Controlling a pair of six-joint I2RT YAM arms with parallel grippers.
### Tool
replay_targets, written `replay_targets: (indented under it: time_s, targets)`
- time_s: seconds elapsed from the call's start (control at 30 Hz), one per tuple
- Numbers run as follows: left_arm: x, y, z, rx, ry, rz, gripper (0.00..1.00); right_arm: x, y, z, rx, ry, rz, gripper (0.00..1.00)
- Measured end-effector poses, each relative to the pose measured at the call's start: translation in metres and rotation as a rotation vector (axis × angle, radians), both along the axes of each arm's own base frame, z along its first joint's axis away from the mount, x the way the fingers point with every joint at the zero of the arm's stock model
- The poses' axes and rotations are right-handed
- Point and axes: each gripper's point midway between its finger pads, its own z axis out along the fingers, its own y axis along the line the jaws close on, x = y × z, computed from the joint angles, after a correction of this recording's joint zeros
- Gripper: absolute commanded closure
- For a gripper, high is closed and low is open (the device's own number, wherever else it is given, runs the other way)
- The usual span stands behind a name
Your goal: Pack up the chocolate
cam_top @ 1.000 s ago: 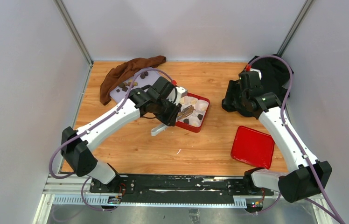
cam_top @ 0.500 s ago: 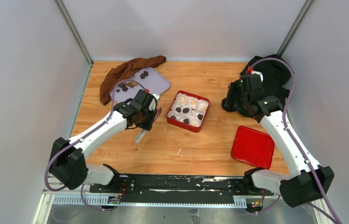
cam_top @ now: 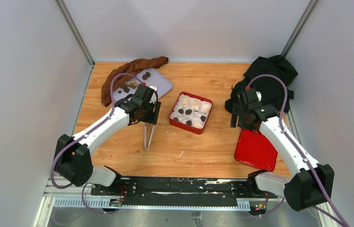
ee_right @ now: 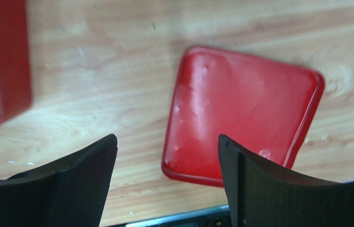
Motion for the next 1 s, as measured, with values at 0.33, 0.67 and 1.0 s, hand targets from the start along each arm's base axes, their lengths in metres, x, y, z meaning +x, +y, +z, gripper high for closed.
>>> replay_targets:
  time_s: [0.33,0.67,1.0]
  targets:
    - [0.05,-0.031,0.12,-0.175,-0.26,0.009,0.14,-0.051,-0.004,-0.092,0.003,0.278,-0.053,0.32]
    - [0.056,-0.053,0.109,-0.259,-0.202,0.009,0.14,-0.057,0.007,-0.138,0.065,0.357,-0.069,0.8]
    - [0.057,-0.056,0.106,-0.275,-0.19,0.021,0.04,-0.051,0.017,-0.125,0.12,0.321,-0.04,1.0]
